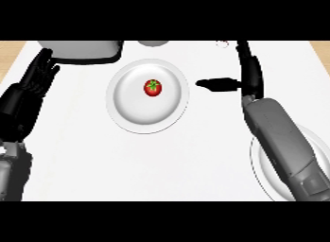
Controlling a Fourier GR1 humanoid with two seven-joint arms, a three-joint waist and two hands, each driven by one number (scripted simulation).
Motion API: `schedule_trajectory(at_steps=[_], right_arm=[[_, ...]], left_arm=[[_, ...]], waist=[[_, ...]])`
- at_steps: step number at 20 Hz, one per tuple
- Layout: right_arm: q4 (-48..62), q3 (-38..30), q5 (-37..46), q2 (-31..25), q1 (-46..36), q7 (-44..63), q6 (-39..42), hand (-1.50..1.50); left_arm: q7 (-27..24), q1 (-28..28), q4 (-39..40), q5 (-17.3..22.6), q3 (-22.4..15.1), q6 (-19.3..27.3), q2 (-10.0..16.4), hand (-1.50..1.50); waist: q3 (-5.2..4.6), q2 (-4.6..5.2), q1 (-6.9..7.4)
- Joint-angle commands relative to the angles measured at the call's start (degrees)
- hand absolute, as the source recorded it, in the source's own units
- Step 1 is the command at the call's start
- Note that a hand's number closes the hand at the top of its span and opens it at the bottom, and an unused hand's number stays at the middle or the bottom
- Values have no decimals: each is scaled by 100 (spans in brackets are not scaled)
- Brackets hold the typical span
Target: Pick the tomato from the plate and place it in the plate
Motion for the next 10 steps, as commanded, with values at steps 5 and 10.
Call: schedule_trajectory(at_steps=[5, 10], right_arm=[[-1219, -96, 227, -510, 983, 321, 524, -150], [-851, -581, 325, -825, 1153, -403, 791, -150]], left_arm=[[-39, 242, -159, 114, 228, -233, 132, 0], [-220, 129, -39, -75, 32, -117, -104, 0]], waist=[[-1, 0, 15], [1, 17, 40]])
